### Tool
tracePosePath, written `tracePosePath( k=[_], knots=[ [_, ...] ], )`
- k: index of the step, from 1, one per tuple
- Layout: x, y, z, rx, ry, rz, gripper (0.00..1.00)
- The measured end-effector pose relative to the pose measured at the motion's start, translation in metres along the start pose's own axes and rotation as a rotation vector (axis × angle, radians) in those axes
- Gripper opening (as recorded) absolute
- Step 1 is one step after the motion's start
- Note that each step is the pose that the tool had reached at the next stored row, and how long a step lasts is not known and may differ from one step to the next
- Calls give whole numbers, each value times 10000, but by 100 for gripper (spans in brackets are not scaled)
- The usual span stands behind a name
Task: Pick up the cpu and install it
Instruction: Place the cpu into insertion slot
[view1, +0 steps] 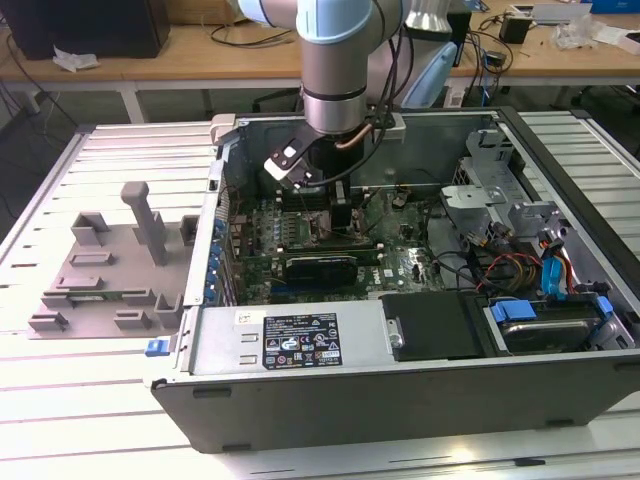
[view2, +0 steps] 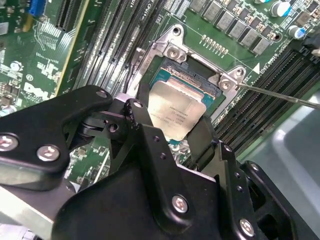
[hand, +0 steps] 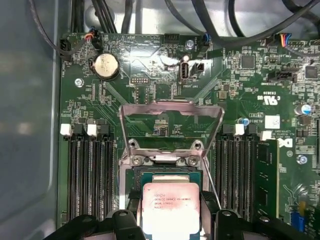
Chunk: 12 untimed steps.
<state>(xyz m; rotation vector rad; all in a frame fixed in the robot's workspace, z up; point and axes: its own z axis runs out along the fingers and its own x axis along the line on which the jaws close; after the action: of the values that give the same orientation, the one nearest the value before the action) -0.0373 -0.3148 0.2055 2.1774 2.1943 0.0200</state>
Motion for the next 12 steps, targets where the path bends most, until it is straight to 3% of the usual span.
tracePosePath(
  k=[6,12],
  knots=[
    [9,-34,52,1,-15,285,55],
    [12,-33,57,-5,-5,67,55]
  ],
)
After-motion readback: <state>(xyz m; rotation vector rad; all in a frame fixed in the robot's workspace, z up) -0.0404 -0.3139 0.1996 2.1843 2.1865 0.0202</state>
